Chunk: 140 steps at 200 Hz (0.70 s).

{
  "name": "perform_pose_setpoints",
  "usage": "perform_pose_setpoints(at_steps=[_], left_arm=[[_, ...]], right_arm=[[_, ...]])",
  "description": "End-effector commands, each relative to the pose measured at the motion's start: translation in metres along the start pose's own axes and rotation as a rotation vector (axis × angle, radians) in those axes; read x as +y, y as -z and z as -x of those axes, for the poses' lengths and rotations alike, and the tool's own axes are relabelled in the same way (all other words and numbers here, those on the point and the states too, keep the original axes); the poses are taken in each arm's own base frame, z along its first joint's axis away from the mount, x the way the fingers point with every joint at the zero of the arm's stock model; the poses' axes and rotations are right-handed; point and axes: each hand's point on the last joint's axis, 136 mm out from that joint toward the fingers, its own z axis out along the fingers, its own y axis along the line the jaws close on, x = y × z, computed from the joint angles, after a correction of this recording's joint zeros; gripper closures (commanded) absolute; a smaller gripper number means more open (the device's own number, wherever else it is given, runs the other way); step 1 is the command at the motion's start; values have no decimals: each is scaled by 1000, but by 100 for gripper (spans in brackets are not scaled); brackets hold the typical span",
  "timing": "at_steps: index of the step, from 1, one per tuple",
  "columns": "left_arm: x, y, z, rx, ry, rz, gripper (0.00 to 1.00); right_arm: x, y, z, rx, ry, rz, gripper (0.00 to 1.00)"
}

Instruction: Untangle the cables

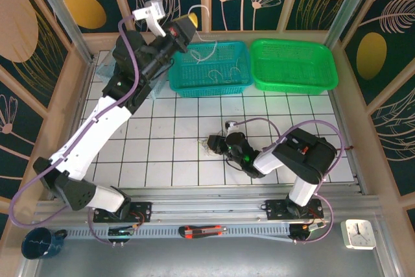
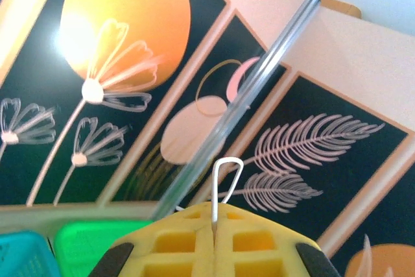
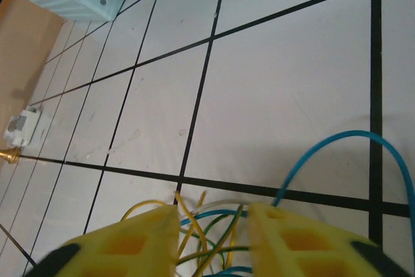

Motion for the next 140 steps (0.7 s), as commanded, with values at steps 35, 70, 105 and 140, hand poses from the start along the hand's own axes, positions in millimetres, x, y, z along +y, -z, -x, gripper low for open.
perform_pose_setpoints(at_steps=[35, 70, 105, 140], left_arm=[[63, -43, -12, 27, -234, 221, 100], [119, -66, -48, 67, -295, 322, 100], [169, -87, -90, 127, -307, 376, 100], [217, -90, -145, 230, -301, 432, 100]], right_arm=[[47, 10, 25, -11, 44, 108, 36], [66, 23, 44, -32, 69, 132, 32], [64, 45, 67, -78, 77, 92, 29], [47, 65, 91, -98, 52, -3, 30]])
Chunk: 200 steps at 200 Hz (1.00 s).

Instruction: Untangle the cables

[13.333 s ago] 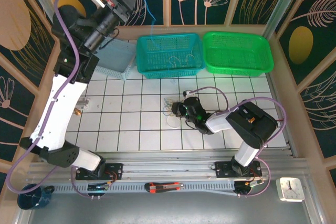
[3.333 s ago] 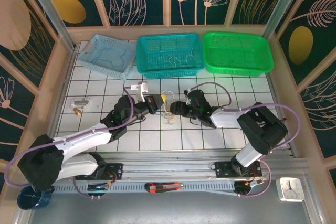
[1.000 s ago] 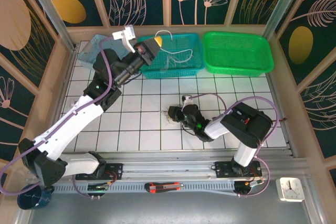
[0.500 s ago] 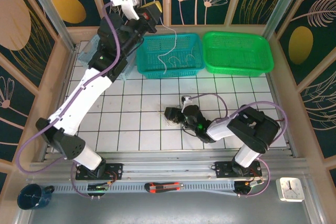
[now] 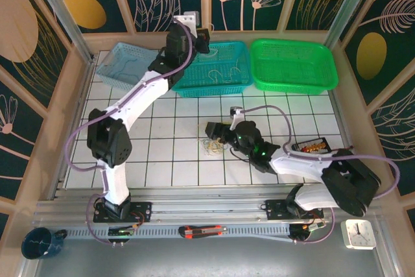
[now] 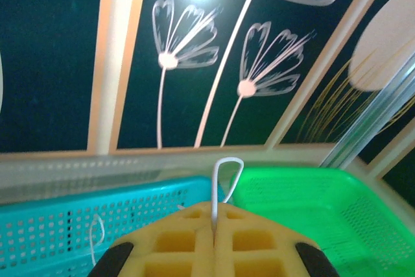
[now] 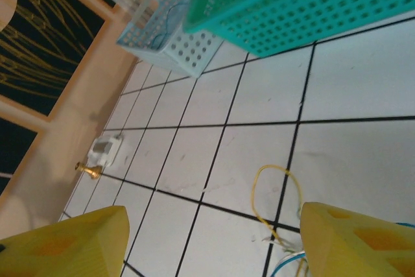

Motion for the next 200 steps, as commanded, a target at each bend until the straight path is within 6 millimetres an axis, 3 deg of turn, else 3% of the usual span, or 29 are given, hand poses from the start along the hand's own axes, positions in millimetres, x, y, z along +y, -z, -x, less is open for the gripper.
perform_pose_setpoints(at_steps=[1, 16, 32, 51, 77, 102, 125, 134, 172, 200], left_arm=[[13, -13, -19, 6, -26, 21, 100], [21, -16, -38, 34, -24, 31, 90], [27, -14, -46, 50, -25, 44, 62], [27, -6, -37, 45, -33, 50, 29], [21, 15, -16, 25, -51, 45, 2], [15, 37, -9, 35, -71, 23, 1], [18, 55, -17, 49, -70, 15, 1], [15, 70, -8, 22, -59, 3, 1], [27, 106, -31, 33, 77, 14, 1], [32, 137, -69, 74, 203, -41, 1]], right_arm=[[-18, 12, 17, -11, 7, -111, 30], [-23, 21, 28, -26, 1, -139, 30], [-31, 32, 38, -43, -13, -170, 30], [-36, 44, 48, -52, -22, -182, 30], [-36, 52, 54, -45, -6, -184, 30], [-33, 54, 51, -15, 20, -173, 30], [-30, 51, 45, 31, 71, -160, 30], [-29, 48, 43, 53, 95, -157, 30], [-23, 20, 25, 224, 220, -136, 31], [-26, -4, 14, 321, 294, -151, 33]])
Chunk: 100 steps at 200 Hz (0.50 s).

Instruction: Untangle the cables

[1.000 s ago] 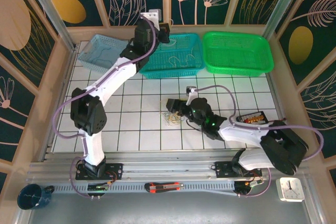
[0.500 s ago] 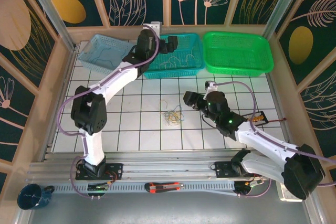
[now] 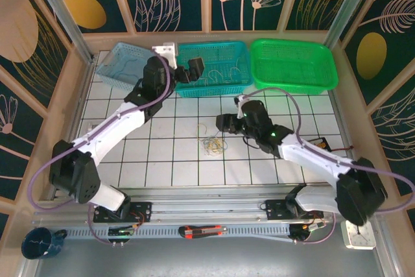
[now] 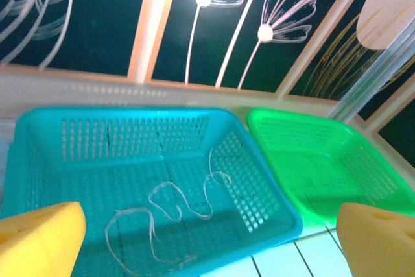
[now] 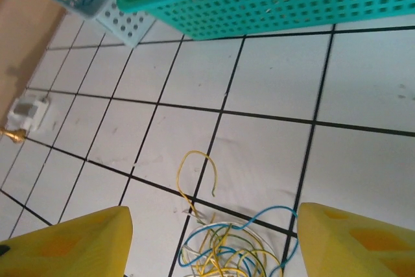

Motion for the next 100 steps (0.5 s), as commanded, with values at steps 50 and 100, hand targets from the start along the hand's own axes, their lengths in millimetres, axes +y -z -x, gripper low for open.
perform_pose_setpoints(at_steps=[50, 100], left_arm=[[29, 68, -99, 121, 393, -81, 1], [48, 101, -134, 146, 466, -52, 1]], right_arm=[[9, -55, -23, 232, 232, -2, 38], [6, -98, -39, 312, 306, -46, 39]])
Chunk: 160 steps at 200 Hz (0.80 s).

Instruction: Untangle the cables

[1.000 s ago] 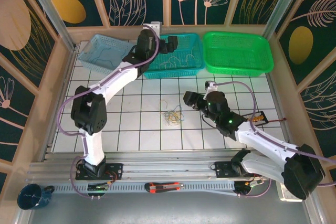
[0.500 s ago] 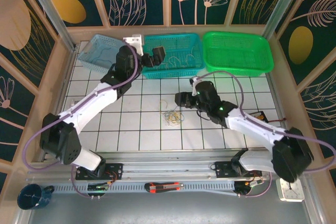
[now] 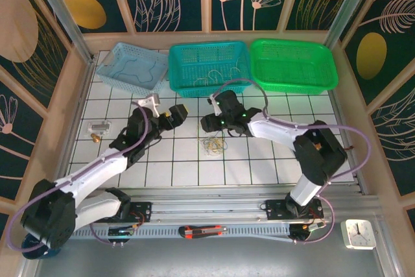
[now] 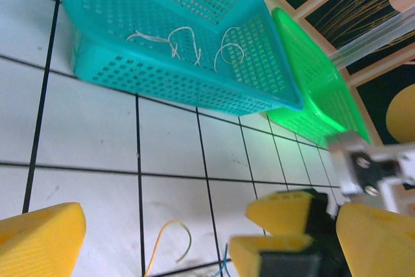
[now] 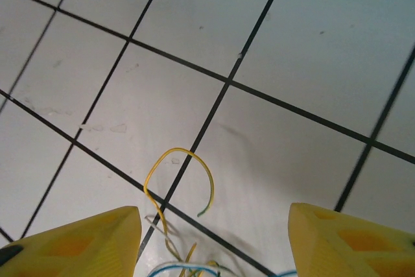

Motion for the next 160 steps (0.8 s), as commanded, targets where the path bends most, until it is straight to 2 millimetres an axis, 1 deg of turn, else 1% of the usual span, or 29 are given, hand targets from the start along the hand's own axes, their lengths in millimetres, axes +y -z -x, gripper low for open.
perform_pose_setpoints(at_steps=[1, 25, 48, 62, 72, 79, 93, 105, 117, 130, 140, 151, 157, 160], left_arm=[[-4, 10, 2, -30, 73, -53, 1], [3, 16, -2, -39, 87, -43, 1], [6, 21, -1, -57, 94, -41, 1], [6, 23, -1, -61, 95, -43, 1], [6, 24, -1, -62, 94, -43, 1], [6, 25, -1, -62, 93, -44, 1], [3, 25, -1, -58, 90, -53, 1], [3, 25, -3, -52, 86, -56, 1], [3, 25, -5, -45, 80, -62, 1], [4, 25, -8, -36, 70, -68, 1], [4, 24, -10, -30, 55, -68, 1], [5, 23, -11, -22, 30, -67, 1], [5, 22, -14, -10, 9, -68, 1], [6, 21, -16, -4, -3, -68, 1]], right_arm=[[2, -15, -3, 44, 65, -16, 39], [1, -33, -8, 81, 72, -25, 41], [-1, -47, -10, 100, 68, -31, 42], [-1, -57, -14, 120, 60, -25, 44], [-1, -64, -16, 133, 53, -16, 49], [1, -67, -17, 140, 49, -6, 54], [3, -70, -18, 144, 42, 7, 71], [7, -64, -10, 124, 38, 19, 87], [11, -54, -1, 96, 27, 35, 100], [17, -40, 11, 58, 9, 57, 100], [24, -23, 24, 8, -9, 80, 100], [28, -9, 29, -33, -36, 109, 100], [32, 2, 36, -75, -50, 130, 100], [32, 4, 35, -83, -59, 137, 100]])
